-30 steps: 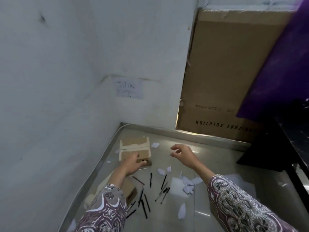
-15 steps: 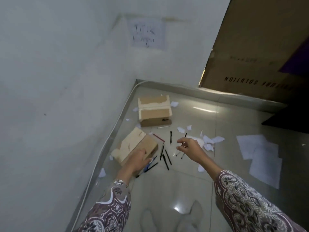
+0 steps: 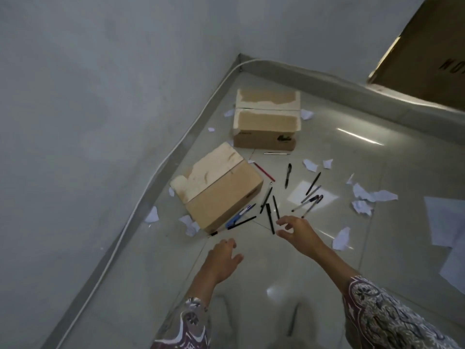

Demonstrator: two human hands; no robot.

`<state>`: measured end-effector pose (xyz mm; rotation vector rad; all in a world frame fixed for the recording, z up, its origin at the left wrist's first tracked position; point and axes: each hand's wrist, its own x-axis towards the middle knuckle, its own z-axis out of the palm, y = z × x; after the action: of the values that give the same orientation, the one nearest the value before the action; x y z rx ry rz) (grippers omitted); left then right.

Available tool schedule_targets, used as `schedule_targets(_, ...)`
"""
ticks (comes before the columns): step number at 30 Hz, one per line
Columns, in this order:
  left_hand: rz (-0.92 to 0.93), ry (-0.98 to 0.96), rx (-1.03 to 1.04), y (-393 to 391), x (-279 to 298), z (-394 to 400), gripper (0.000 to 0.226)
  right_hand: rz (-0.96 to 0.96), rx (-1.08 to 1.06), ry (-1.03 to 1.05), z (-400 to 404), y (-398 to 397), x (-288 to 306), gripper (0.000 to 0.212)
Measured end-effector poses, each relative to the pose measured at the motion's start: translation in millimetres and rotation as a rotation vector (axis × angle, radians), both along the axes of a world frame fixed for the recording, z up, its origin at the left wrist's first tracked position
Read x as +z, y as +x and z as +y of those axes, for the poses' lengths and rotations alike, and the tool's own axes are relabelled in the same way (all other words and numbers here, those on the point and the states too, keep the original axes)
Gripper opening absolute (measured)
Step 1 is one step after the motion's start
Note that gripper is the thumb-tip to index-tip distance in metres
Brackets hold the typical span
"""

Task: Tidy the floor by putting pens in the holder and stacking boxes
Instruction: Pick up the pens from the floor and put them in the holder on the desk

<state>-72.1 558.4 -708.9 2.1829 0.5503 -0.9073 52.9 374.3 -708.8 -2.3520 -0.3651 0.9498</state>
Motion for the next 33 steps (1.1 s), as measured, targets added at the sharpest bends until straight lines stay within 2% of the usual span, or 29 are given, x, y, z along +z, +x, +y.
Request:
schedule_targets(8, -0.083, 0.041, 0.021, 20.4, -175.2, -9.7, 0.039, -0.087, 0.152, -0.067, -3.5, 33.4, -171.3, 0.034)
schedule_targets(12, -0.145, 0.058, 0.013, 46.2, -249.0, -18.3, 0.040, -0.148, 0.366, -0.205, -17.3, 51.1, -248.8, 0.039)
schedule_targets(16, -0.220, 0.068, 0.042, 75.0, -302.2, -31.0, 0.038, -0.275, 0.587, -0.361, -30.9, 66.3, -294.1, 0.036)
schedule_targets(19, -0.315, 0.090, 0.049, 100.1, -345.2, -53.3, 0.032, -0.420, 0.576, -0.400, -43.0, 77.8, -333.0, 0.035)
schedule_targets(28, -0.377, 0.219, 0.121, 154.2, -355.6, -95.5, 0.034, -0.451, 0.472, -0.350, -51.5, 100.9, -319.8, 0.037)
schedule_targets(33, -0.304, 0.296, 0.168, 171.1, -365.6, -110.6, 0.046, -0.453, 0.397, -0.315, -57.8, 113.1, -316.2, 0.035)
